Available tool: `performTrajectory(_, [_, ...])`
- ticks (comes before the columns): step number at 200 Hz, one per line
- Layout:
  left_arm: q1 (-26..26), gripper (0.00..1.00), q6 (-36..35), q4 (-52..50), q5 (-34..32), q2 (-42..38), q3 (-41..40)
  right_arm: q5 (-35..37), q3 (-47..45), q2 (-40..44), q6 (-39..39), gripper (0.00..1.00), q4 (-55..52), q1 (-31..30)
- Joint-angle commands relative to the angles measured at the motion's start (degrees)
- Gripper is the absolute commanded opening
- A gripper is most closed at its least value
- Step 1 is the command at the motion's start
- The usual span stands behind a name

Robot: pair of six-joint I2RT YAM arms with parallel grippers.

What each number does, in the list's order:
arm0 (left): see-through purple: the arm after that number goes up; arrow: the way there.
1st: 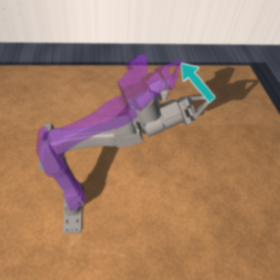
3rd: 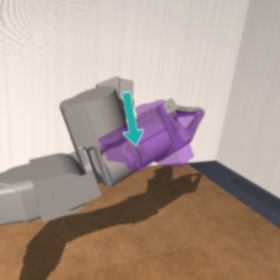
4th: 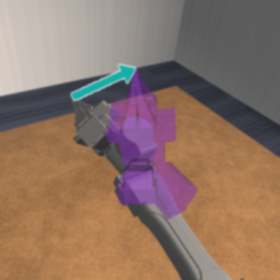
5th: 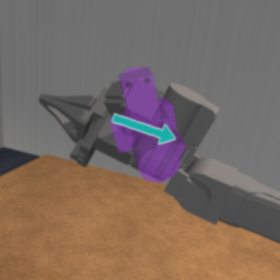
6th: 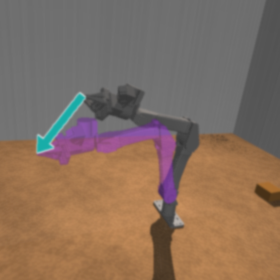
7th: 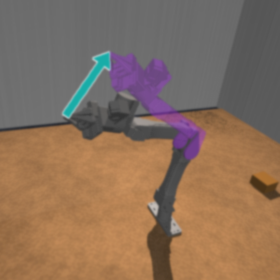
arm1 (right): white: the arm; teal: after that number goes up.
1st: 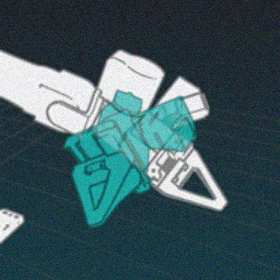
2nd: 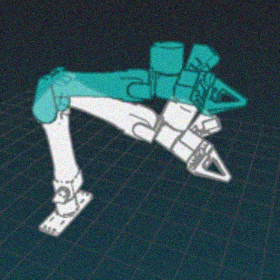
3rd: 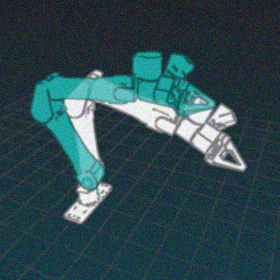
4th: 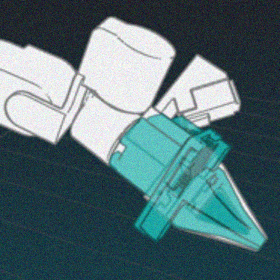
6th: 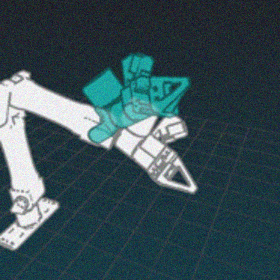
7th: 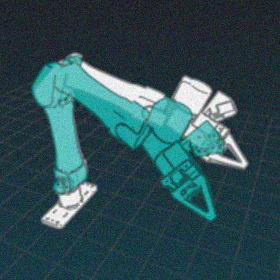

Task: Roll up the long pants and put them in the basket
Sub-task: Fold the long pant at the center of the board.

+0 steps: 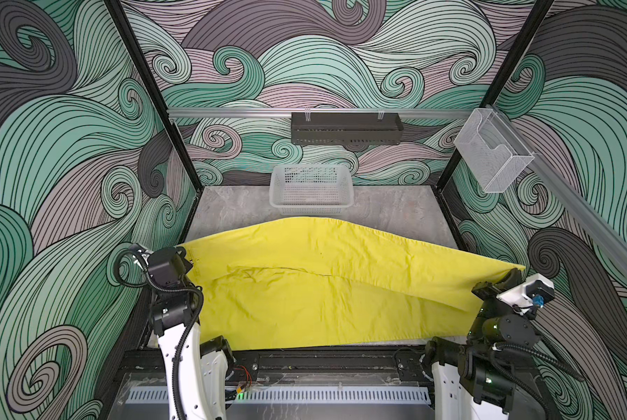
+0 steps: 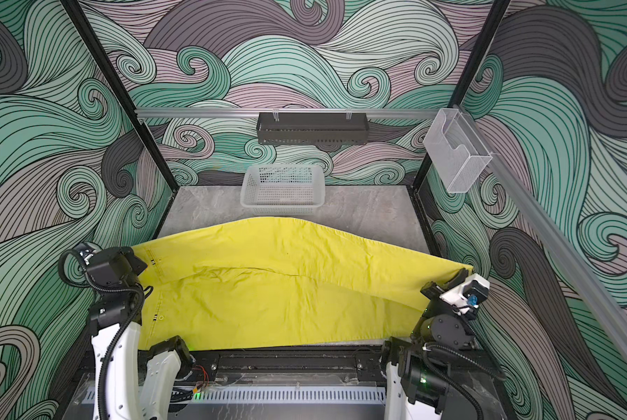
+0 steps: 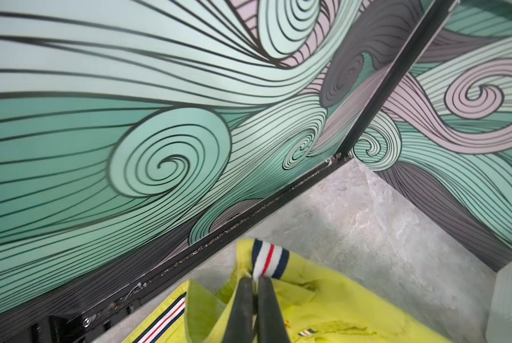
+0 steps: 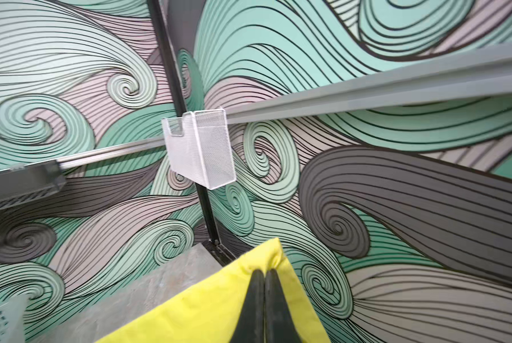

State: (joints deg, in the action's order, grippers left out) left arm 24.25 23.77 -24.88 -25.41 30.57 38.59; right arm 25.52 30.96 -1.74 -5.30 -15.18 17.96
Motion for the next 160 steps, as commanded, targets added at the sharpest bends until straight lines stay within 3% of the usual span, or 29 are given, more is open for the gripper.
performTrajectory(1, [0.43, 0.0, 4.11, 7.34, -11.45, -12.57, -8.6, 12.07, -0.24, 0.86, -6.0, 0.0, -2.81, 0.24])
performTrajectory(21, [0.49, 0.0, 0.0, 20.86, -12.74, -28.5, -20.49, 12.64, -1.07, 0.37, -10.84, 0.0, -2.67, 0.24])
performTrajectory(30, [0.52, 0.0, -2.29, 25.37, -11.26, -29.98, -22.91, 10.14, -1.76, -1.04, -13.53, 0.0, -1.07, 0.24])
performTrajectory(52, [0.86, 0.0, 0.02, 23.55, -3.71, -17.61, -16.89, -3.1, -1.88, -12.18, -18.05, 0.0, 7.12, 0.49])
performTrajectory(67, [1.2, 0.0, 1.02, 26.77, 5.16, -6.3, -13.01, -10.2, -0.36, -22.62, -19.08, 0.0, 12.79, 0.44])
performTrajectory(86, [1.22, 0.0, 0.11, 30.09, 12.69, 6.2, -6.72, -10.24, 0.33, -28.96, -16.19, 0.0, 19.52, 0.06])
performTrajectory(111, [1.67, 0.0, -2.63, 33.96, 8.12, 9.05, -4.13, -3.09, 2.84, -29.13, -10.75, 0.0, 19.76, 1.36])
performTrajectory(133, [0.91, 0.0, -11.69, 31.89, 6.98, 9.42, -3.17, -1.92, 3.59, -26.66, -7.54, 0.0, 17.35, 1.36])
performTrajectory(160, [-0.47, 0.0, -17.11, 29.99, -2.7, 8.39, -4.56, 0.24, -1.08, -13.93, -6.65, 0.0, 14.33, 1.71])
